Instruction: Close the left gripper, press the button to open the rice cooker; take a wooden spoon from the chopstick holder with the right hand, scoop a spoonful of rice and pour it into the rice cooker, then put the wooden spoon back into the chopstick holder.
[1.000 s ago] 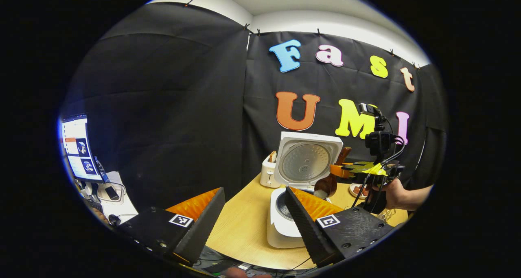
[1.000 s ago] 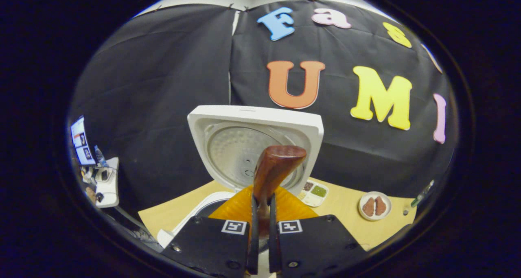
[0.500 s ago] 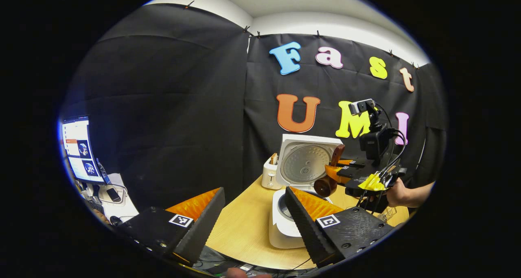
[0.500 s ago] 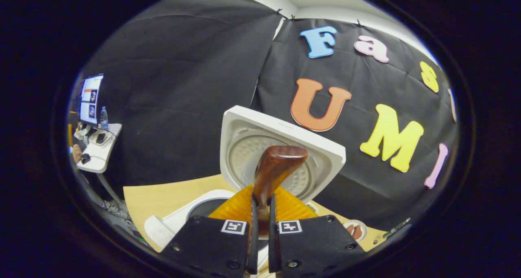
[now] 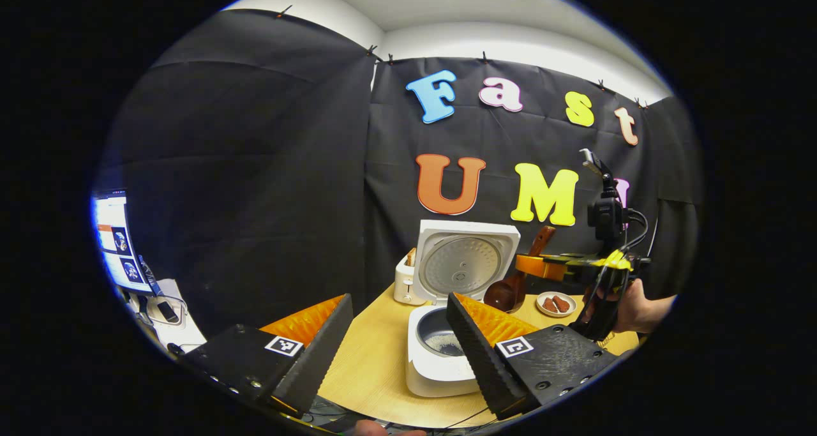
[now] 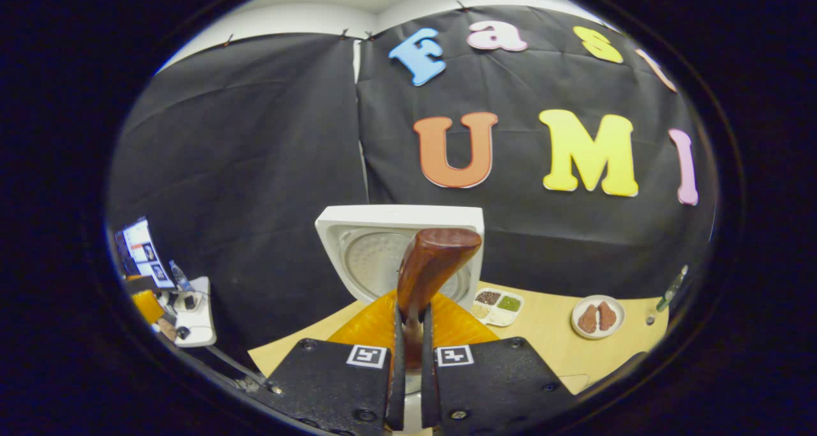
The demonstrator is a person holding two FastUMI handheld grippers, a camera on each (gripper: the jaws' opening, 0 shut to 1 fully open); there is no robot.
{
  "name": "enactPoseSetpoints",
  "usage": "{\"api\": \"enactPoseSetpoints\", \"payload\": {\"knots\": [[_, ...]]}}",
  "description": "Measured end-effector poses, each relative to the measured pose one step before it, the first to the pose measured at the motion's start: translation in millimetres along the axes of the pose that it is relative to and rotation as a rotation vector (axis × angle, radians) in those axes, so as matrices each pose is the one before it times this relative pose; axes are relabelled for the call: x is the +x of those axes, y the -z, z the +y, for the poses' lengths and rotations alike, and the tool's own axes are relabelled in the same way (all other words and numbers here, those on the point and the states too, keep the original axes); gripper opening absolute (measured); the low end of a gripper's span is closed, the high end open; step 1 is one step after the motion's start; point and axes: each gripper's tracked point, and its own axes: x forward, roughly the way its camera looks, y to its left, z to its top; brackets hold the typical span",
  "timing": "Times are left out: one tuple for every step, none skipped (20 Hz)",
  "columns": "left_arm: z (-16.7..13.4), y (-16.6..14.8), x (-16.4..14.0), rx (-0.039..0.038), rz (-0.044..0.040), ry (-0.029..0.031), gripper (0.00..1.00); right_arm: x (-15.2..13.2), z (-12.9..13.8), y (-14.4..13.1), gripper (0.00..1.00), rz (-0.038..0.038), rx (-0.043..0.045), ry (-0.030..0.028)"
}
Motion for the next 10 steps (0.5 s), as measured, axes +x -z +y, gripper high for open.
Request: {"api": "enactPoseSetpoints", "payload": {"knots": [[-7.37,-2.70,3.37,0.00794,-0.00893,0.01152,0.95,-11.41,-11.42,-5.37,0.15,-0.00875,0.02807,0.01291],[-8.22,-0.83,3.08,0.00371,-0.00282,0.01613,0.95,-9.94,-14.03,-5.29,0.15,-0.01181,0.02624,0.01590],[-7.48,0.59,4.19,0.00146,-0.00080,0.01410,0.95,-11.15,-12.93,-5.08,0.15,-0.01315,0.03041,0.01547],[-7.24,-0.49,4.70,-0.00014,-0.00147,0.01293,0.95,-10.41,-14.02,-4.50,0.15,-0.01225,0.03507,0.01419],[-8.46,-0.17,3.51,-0.00144,-0.00109,0.01341,0.95,-11.80,-14.32,-4.41,0.15,-0.01007,0.04113,0.01379],[-7.50,0.04,4.20,0.00145,-0.00197,0.01437,0.95,-10.47,-15.71,-4.71,0.15,-0.00929,0.04478,0.01722],[-8.21,-1.64,4.04,0.00344,-0.00085,0.01218,0.95,-11.06,-16.23,-4.55,0.15,-0.00797,0.04427,0.02359],[-7.56,-2.27,4.19,0.00366,-0.00499,0.01179,0.95,-12.68,-20.21,-4.55,0.15,-0.00919,0.03896,0.03040],[-6.33,-3.99,1.53,0.00330,-0.00542,0.01420,0.95,-11.25,-21.65,-4.77,0.15,-0.01097,0.03169,0.03518],[-7.06,-1.10,3.64,0.00328,-0.00490,0.01294,0.95,-10.79,-24.65,-3.89,0.15,-0.01106,0.02829,0.03934]]}}
